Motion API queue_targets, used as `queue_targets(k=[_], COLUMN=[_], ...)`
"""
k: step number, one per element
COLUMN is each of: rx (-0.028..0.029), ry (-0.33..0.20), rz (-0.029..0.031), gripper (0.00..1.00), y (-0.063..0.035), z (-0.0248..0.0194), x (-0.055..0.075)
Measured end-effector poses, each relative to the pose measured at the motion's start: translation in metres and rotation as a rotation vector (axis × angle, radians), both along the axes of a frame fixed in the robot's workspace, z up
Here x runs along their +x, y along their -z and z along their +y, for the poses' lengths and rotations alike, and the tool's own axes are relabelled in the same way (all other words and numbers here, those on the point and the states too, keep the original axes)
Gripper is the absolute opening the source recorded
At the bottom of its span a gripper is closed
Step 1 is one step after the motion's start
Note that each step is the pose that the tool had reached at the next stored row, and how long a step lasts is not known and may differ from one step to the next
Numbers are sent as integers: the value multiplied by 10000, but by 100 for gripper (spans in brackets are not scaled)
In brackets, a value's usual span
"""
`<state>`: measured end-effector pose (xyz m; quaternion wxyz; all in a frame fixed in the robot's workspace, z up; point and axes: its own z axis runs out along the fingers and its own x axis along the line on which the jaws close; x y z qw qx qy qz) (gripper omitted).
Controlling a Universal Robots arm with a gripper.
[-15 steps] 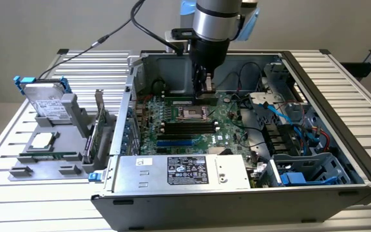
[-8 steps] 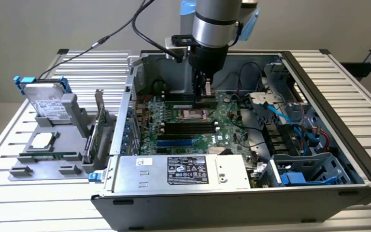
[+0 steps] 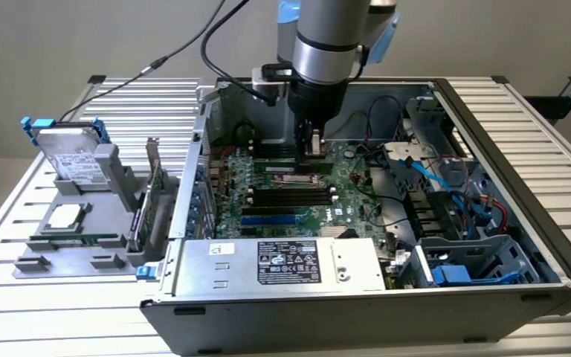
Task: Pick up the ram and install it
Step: 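Insert the ram into the slot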
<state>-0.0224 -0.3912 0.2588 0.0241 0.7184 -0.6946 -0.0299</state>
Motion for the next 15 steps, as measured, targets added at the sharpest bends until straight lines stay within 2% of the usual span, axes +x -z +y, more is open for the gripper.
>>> queue_targets(k=[3,5,9,15], rx=[-1,-16,-115,-207], ry=[230,329,262,-183], rz=[-16,-46,-70,-74], gripper=[14,14,14,14], y=[51,76,114,149], z=[0,0,0,0], x=[-6,-7,-7,-8])
